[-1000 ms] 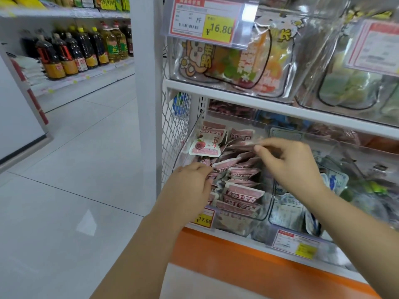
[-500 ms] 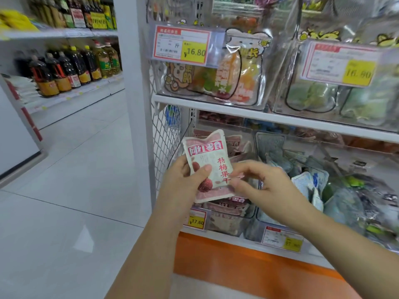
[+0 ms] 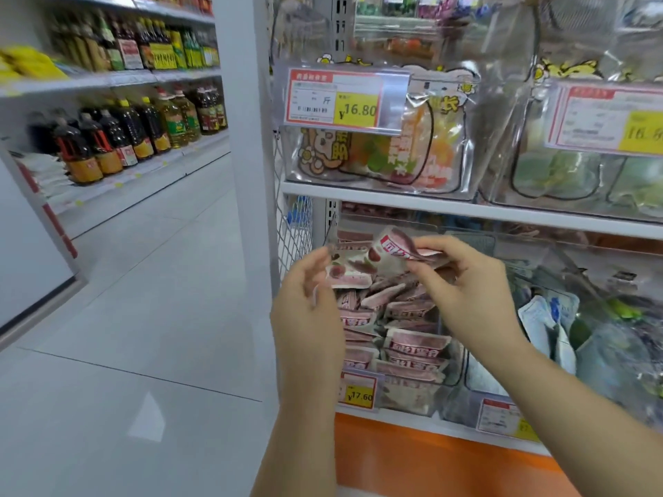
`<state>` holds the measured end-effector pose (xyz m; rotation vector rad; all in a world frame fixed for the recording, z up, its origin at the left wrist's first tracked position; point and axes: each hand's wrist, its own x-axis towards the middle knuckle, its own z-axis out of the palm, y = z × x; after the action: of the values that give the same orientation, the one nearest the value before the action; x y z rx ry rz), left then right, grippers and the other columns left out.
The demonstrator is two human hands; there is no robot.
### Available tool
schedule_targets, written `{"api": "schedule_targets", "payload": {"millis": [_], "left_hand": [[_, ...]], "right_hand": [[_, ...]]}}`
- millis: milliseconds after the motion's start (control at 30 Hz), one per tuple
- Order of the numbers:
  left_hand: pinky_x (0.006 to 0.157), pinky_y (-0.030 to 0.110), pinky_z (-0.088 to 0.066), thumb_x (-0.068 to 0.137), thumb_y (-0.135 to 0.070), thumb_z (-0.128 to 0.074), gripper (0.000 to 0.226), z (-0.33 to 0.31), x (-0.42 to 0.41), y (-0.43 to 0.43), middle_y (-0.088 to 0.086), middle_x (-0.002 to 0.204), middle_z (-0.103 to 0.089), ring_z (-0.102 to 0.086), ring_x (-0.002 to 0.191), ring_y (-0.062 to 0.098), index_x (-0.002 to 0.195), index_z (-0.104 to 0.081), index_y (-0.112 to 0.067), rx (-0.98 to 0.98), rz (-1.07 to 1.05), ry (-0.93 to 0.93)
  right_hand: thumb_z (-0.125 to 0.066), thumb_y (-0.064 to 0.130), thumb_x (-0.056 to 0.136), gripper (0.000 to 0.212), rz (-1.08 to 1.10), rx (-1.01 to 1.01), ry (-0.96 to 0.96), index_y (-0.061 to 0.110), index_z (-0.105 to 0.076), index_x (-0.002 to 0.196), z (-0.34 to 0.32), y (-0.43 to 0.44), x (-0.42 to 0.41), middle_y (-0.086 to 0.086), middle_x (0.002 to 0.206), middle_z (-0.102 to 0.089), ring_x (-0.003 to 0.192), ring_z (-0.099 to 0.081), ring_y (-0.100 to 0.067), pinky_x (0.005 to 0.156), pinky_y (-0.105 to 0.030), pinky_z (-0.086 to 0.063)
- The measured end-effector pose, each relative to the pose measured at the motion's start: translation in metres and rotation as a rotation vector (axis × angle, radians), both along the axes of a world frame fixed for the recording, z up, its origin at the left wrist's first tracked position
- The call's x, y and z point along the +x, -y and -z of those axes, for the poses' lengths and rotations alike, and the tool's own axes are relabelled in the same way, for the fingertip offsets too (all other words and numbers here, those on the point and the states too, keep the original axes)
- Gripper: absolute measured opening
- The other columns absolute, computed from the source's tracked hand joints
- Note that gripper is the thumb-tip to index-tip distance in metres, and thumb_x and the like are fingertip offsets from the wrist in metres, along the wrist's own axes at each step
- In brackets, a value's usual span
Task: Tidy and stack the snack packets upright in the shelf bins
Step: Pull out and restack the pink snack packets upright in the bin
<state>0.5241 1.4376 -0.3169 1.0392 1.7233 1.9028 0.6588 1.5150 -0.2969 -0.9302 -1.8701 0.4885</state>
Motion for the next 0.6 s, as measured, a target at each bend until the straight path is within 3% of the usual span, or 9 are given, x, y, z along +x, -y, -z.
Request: {"api": "schedule_targets", "payload": {"millis": [200,333,433,600], "left_hand": [[0.071,-0.008,-0.035,0.094,-0.002,-0.046,0.036,0.013,0.0,-0.01,-0.026,0.1,-0.059,-0.049,0.089,-0.026,0.111,-0.059,-0.031,-0.087,-0.029,-0.029],[0.073,-0.007,-0.035,0.095,-0.003,-0.047,0.034,0.021,-0.007,-0.013,-0.024,0.102,-0.06,-0.052,0.088,-0.022,0.112,-0.059,-0.03,-0.133,-0.062,-0.105],[0.073,-0.007,-0.034,0.097,-0.007,-0.045,0.034,0.025,-0.011,-0.015,-0.02,0.109,-0.06,-0.054,0.092,-0.013,0.119,-0.059,-0.028,-0.203,-0.059,-0.239],[0.08,-0.006,-0.027,0.094,-0.004,-0.044,0.044,0.034,-0.01,-0.02,-0.012,0.124,-0.057,-0.05,0.11,0.002,0.13,-0.054,-0.027,-0.337,0.079,-0.59]], "right_hand": [[-0.064,0.027,0.087,0.024,-0.003,-0.069,0.35,0.028,-0.067,0.111,0.024,-0.021,-0.018,0.026,0.075,-0.057,0.068,-0.055,0.003,0.065,-0.016,-0.043],[-0.047,0.029,0.096,0.027,-0.185,-0.1,0.746,0.028,-0.063,0.118,0.032,-0.038,-0.037,0.006,0.112,-0.068,0.102,-0.061,-0.016,0.085,-0.033,-0.049],[-0.042,0.027,0.098,0.031,-0.279,-0.056,0.979,0.03,-0.06,0.123,0.039,-0.049,-0.044,0.0,0.118,-0.063,0.107,-0.058,-0.024,0.086,-0.036,-0.047],[-0.039,0.034,0.098,0.035,-0.335,-0.051,1.024,0.033,-0.05,0.132,0.04,-0.054,-0.034,0.001,0.121,-0.05,0.112,-0.052,-0.021,0.094,-0.041,-0.041]]}}
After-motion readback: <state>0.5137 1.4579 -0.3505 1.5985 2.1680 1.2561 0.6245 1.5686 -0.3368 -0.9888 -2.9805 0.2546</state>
